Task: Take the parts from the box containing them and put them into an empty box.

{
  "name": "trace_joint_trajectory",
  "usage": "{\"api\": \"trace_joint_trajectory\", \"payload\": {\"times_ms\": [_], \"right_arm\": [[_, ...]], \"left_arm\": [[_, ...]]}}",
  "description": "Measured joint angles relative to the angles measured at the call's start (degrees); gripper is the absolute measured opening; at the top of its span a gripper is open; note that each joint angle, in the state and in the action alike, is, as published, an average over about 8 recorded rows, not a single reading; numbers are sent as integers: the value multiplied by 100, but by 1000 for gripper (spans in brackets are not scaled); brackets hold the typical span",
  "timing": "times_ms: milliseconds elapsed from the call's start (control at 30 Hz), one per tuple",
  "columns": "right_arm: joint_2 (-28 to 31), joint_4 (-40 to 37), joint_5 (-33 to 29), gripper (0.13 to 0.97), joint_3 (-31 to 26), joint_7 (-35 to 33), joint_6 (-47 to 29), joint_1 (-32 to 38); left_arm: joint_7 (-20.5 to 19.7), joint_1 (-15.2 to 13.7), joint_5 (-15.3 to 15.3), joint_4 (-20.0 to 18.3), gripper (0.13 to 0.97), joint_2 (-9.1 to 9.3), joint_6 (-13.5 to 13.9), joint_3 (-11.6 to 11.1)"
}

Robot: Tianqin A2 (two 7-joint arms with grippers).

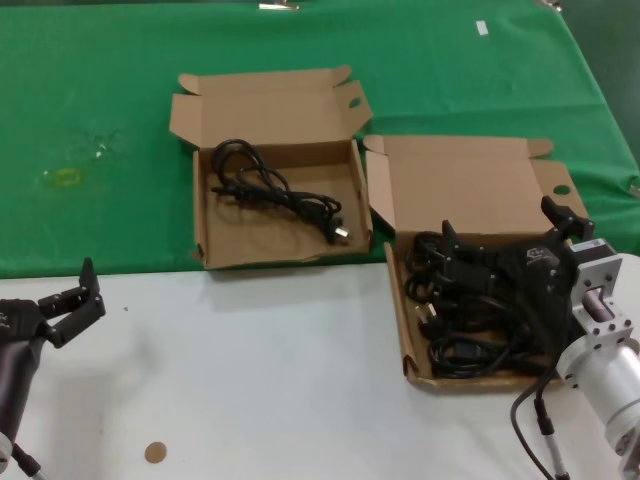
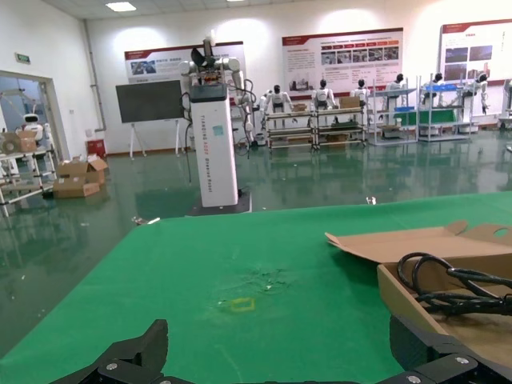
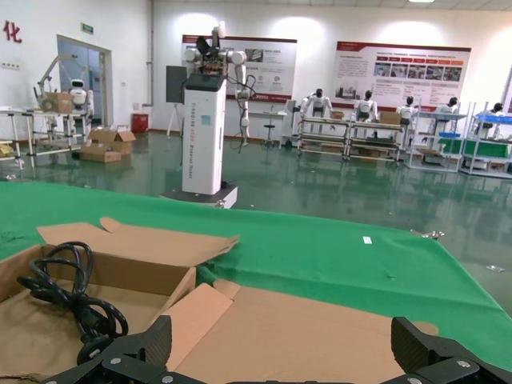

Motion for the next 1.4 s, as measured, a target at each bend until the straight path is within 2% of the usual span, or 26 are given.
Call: {"api": "trace_joint_trajectory", "payload": {"times_ms": [1400], "right_arm": [[0,0,0,966,0,0,0,0]], "left_arm": [[0,0,0,0,965,0,0,0]]}}
